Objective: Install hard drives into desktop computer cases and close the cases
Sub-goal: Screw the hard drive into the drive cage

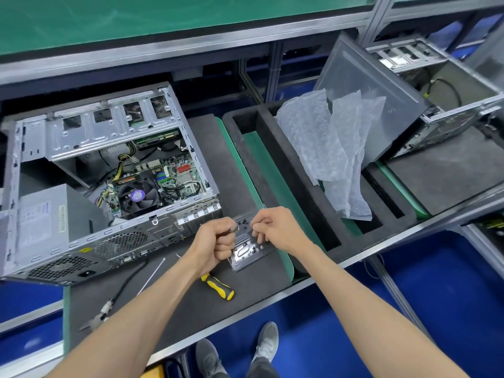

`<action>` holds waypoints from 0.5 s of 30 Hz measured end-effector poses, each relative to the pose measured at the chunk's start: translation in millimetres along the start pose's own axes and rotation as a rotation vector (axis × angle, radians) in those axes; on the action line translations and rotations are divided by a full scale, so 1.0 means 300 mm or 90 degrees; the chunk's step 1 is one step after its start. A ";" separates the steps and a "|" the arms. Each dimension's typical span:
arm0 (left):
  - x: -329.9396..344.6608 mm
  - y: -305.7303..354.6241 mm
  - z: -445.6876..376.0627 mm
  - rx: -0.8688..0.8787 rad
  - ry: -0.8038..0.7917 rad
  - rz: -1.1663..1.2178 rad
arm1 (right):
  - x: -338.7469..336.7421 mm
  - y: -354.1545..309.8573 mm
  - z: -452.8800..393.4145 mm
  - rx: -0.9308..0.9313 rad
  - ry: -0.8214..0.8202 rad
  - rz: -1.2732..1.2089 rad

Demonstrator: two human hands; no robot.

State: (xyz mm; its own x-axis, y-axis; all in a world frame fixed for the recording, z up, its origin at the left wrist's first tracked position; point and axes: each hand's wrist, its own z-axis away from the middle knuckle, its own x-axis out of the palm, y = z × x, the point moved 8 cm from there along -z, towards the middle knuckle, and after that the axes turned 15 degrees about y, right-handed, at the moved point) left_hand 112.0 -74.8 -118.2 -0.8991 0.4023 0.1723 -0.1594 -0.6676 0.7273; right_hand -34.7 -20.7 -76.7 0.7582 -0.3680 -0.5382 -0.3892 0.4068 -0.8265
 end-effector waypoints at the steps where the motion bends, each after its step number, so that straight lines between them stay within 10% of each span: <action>1: 0.011 -0.002 0.009 -0.025 -0.013 0.049 | 0.000 -0.013 -0.001 0.000 0.003 -0.019; 8: 0.022 -0.019 -0.029 -0.095 0.124 0.193 | -0.030 -0.107 0.003 -0.051 0.057 -0.066; 15: 0.076 -0.031 -0.029 -0.122 -0.035 0.335 | -0.004 -0.206 0.020 -0.195 0.013 0.061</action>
State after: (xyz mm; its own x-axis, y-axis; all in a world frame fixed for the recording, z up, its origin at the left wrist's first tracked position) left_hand 89.4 -64.8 -126.7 -0.8553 0.0132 0.5180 0.2294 -0.8868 0.4012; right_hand -8.4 -40.3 -24.0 0.7007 -0.3587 -0.6168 -0.6001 0.1713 -0.7814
